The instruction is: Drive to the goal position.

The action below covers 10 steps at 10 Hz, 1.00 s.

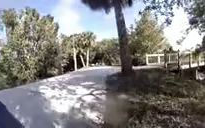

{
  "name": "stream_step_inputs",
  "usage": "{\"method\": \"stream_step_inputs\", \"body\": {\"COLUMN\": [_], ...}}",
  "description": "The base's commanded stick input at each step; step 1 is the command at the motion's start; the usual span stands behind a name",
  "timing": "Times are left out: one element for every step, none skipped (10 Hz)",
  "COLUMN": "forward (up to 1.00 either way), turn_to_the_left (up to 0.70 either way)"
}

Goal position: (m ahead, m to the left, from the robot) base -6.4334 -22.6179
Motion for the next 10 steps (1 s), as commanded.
{"method": "stream_step_inputs", "body": {"forward": [1.00,1.00,1.00,1.00,1.00,1.00,1.00,1.00,1.00,1.00], "turn_to_the_left": [0.27,0.27,0.27,0.27,0.27,0.27,0.24,0.00,0.24,0.00]}}
